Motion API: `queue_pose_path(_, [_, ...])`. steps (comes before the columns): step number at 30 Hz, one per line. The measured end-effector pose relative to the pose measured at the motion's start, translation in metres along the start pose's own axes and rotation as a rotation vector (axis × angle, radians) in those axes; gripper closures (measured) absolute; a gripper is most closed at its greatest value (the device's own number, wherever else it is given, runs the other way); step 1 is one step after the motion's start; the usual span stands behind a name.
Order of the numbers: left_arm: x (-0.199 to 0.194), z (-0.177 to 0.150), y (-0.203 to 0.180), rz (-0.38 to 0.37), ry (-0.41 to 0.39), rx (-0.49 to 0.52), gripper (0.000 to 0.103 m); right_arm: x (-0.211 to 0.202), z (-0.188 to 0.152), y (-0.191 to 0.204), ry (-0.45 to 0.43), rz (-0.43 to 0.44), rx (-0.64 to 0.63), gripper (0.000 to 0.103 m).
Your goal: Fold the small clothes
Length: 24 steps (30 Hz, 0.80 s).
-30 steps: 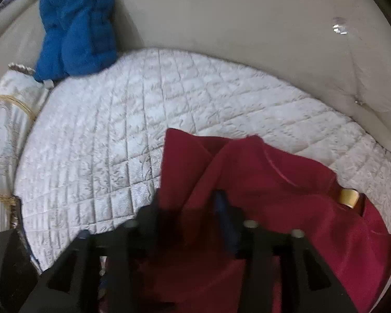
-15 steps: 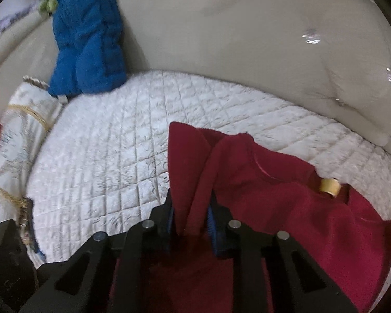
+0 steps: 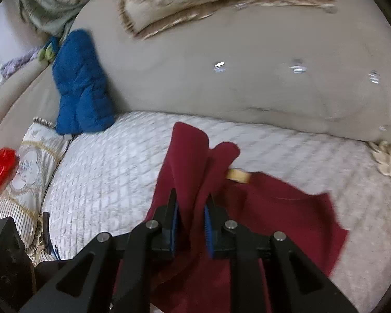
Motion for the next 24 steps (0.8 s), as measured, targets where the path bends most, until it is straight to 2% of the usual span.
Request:
queue_pose_path(6, [0.04,0.006,-0.06,-0.058,0.053,0.074,0.103,-0.03,-0.018,-0.083,-0.033,-0.028,0.126,0.087])
queue_pose_path(11, [0.083,-0.013,-0.067,-0.039,0.14,0.058,0.103,-0.002,-0.055,-0.138,0.029,-0.034,0.262,0.087])
queue_pose_path(16, [0.092,-0.02,-0.07,-0.029,0.146,0.069,0.103,0.011,-0.069,-0.152,0.033,-0.01,0.322,0.087])
queue_pose_path(20, [0.094,-0.024,-0.091,-0.013,0.141,0.074,0.103,0.01,-0.067,-0.146,0.033,-0.045,0.303,0.087])
queue_pose_path(23, [0.087,-0.027,-0.093,-0.007,0.142,0.07,0.103,0.009,-0.069,-0.143,0.033,-0.055,0.3,0.086])
queue_pose_path(24, [0.086,-0.028,-0.093,-0.004,0.145,0.068,0.103,0.008,-0.069,-0.143,0.034,-0.057,0.3,0.082])
Point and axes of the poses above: each gripper's, at about its wrist camera, not at the fingertips, and x roughly the way its jaws point, y to its left, z to its top, the point moved 8 cm from there along x, roughly the way its jaws point, and after that the axes turned 5 degrees about y, right-handed, at the moved point
